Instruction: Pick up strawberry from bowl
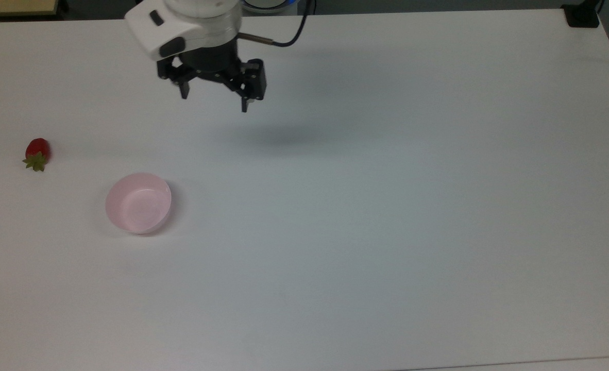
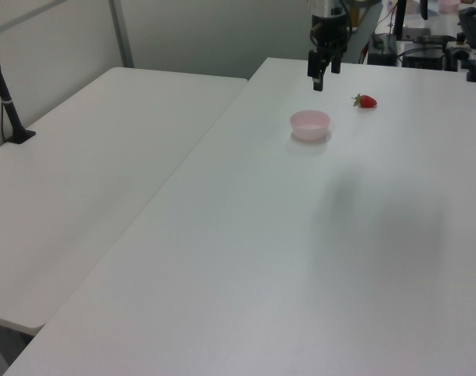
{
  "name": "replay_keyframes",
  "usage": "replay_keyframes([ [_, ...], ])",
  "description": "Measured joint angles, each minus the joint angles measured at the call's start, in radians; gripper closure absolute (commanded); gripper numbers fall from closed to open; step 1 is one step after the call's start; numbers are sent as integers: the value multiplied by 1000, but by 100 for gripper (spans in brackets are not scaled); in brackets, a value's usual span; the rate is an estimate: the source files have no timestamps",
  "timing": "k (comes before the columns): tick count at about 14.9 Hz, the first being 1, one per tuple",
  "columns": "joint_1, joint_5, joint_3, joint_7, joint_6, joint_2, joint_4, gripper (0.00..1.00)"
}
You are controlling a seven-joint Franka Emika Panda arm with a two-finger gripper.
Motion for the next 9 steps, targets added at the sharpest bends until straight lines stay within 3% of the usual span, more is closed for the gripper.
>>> replay_keyframes([
  [4,34,0,-2,29,-78,-43,-6,0],
  [9,36,14,-7,29,-94,-150,-81,0],
])
